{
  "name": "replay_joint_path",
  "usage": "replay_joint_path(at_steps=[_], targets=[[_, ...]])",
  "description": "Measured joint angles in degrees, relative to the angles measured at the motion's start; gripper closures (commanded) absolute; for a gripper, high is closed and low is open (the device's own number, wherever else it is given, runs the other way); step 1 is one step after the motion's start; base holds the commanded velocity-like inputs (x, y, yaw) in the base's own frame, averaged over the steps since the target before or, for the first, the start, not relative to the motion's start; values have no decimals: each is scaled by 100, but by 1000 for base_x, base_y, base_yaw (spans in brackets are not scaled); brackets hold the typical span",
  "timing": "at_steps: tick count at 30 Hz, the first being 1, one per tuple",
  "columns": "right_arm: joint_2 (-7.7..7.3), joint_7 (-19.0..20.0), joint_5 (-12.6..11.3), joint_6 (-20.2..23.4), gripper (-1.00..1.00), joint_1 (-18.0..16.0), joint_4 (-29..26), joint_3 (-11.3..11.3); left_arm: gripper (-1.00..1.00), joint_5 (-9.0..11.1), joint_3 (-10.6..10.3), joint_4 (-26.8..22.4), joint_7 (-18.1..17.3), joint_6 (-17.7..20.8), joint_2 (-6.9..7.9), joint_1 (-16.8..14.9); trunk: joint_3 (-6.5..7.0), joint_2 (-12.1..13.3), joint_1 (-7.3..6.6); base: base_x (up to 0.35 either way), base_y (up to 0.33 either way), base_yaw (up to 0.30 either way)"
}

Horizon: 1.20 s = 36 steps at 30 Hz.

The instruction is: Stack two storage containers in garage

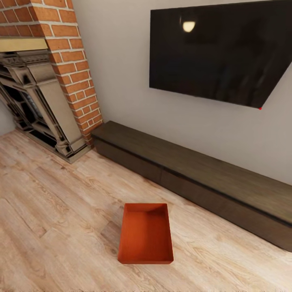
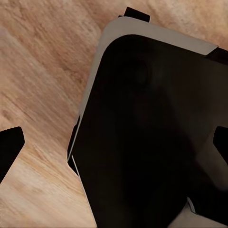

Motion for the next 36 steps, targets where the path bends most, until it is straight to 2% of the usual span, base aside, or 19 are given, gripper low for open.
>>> replay_joint_path(at_steps=[36], targets=[[0, -1, 8, -1, -100, 1, -1, 10, -100, -1, -1, 0, 0, 0, 0, 2, -325, 0, 0, 0, 0, 0]])
